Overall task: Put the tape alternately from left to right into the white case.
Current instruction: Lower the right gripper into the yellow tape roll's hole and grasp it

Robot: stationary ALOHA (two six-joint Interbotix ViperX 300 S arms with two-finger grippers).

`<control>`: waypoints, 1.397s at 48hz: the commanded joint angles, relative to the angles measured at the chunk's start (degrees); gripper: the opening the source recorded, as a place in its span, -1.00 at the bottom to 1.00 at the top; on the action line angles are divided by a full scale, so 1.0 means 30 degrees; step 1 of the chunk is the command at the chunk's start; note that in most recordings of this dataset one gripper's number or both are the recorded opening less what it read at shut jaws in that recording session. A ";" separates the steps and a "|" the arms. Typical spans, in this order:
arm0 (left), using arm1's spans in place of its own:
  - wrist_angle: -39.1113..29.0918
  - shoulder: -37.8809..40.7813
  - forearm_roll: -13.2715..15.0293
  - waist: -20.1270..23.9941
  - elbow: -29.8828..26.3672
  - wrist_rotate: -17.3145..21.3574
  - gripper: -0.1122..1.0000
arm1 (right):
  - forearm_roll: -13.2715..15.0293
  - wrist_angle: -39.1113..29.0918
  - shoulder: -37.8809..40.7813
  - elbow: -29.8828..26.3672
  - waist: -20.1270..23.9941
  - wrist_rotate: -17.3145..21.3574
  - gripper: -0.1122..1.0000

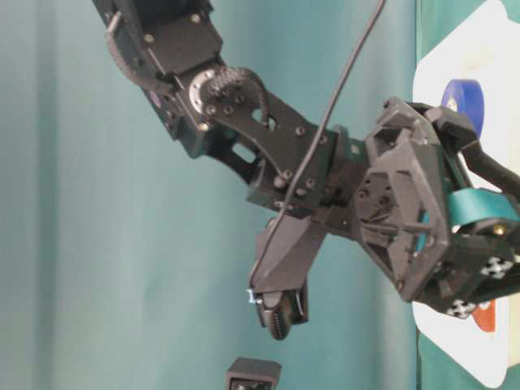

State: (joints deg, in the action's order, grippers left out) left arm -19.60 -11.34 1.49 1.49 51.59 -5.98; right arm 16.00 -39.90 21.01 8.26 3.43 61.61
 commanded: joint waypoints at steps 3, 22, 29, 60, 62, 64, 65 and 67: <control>0.0293 -0.0352 0.0000 -0.0059 -0.0029 0.0029 0.67 | -0.0029 0.0146 -0.0205 -0.0352 -0.0205 0.0029 0.67; 0.0381 -0.0352 0.0000 -0.0059 0.0146 0.0000 0.67 | -0.0117 0.0703 0.0410 -0.0322 -0.0205 0.0029 0.66; 0.0381 -0.0352 0.0000 -0.0059 0.0205 0.0000 0.67 | -0.0117 0.0791 0.0527 -0.0352 -0.0234 0.0029 0.65; 0.0352 -0.0381 0.0000 -0.0059 0.0205 0.0000 0.67 | -0.0088 0.0820 0.0146 -0.0498 -0.0176 -0.0205 -0.33; 0.0352 -0.0352 0.0000 -0.0059 0.0205 0.0000 0.67 | -0.0117 0.0820 0.0117 -0.0498 -0.0146 -0.0205 -0.33; 0.0352 -0.0381 0.0000 -0.0059 0.0205 0.0000 0.67 | -0.0117 0.0820 0.0059 -0.0498 -0.0117 -0.0205 -0.33; 0.0381 -0.0381 0.0000 -0.0059 0.0205 0.0000 0.67 | -0.0088 0.0820 0.0029 -0.0498 -0.0088 -0.0205 -0.33; 0.0352 -0.0439 0.0000 -0.0059 0.0234 0.0029 0.67 | -0.0117 0.0820 -0.0029 -0.0498 -0.0059 -0.0205 -0.33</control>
State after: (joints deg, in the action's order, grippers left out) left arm -18.72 -11.43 1.49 1.49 52.73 -5.98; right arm 15.64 -37.79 23.64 8.17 2.99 61.08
